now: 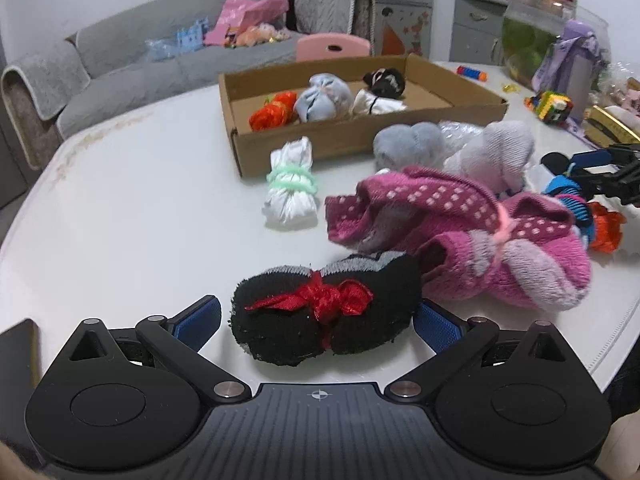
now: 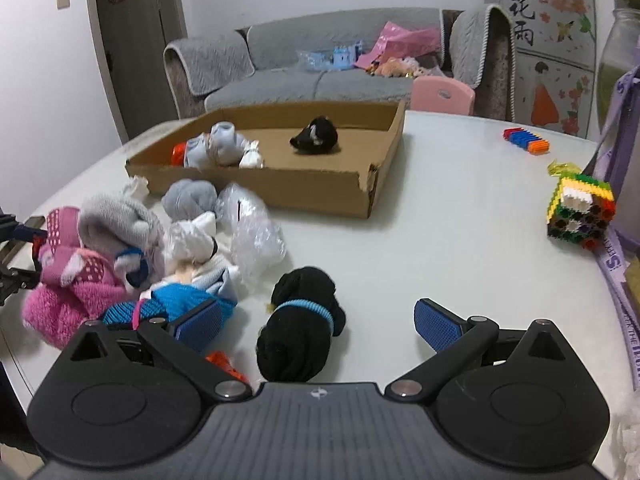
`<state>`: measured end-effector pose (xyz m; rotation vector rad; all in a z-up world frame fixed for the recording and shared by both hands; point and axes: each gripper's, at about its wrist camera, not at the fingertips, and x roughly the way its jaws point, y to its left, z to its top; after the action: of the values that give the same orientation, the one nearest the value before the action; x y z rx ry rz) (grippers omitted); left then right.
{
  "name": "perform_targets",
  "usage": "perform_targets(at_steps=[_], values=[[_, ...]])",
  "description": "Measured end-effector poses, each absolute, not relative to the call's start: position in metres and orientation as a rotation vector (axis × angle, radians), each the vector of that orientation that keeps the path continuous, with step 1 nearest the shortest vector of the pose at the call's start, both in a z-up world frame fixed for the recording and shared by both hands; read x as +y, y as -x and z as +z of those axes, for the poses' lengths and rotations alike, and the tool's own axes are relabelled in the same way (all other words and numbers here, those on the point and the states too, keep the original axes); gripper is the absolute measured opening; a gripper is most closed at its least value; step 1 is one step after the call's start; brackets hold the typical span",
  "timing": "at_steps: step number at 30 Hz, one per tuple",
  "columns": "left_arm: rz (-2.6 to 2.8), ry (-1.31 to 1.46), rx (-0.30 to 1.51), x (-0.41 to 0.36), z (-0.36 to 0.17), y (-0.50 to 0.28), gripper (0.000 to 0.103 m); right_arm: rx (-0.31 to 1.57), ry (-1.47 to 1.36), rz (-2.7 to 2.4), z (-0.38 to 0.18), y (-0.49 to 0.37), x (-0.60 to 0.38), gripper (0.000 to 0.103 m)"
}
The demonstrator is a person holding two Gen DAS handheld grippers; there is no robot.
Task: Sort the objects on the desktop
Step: 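Grasp black red-ribboned sock with left tool while right tool grasps black blue-banded sock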
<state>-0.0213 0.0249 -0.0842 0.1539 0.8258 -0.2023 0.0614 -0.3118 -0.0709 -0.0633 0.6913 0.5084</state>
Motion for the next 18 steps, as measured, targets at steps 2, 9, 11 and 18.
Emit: perform_targets(at_steps=[2,9,11,18], values=[[-0.197,-0.162,0.832,0.023,-0.087,0.019,0.103,0.692,0.08,0.498,-0.072,-0.064,-0.311,0.102],[-0.188,-0.143,0.83,0.022,-0.089,0.015,0.103,0.716,0.09,0.476,-0.081,-0.052,-0.313,0.094],[-0.188,-0.121,0.839,0.024,-0.089,0.013,0.103,0.714,0.093,0.462,-0.081,-0.051,-0.312,0.086],[-0.177,-0.098,0.836,0.026,-0.09,0.01,0.103,0.697,0.129,0.451,-0.079,-0.049,-0.307,0.057]])
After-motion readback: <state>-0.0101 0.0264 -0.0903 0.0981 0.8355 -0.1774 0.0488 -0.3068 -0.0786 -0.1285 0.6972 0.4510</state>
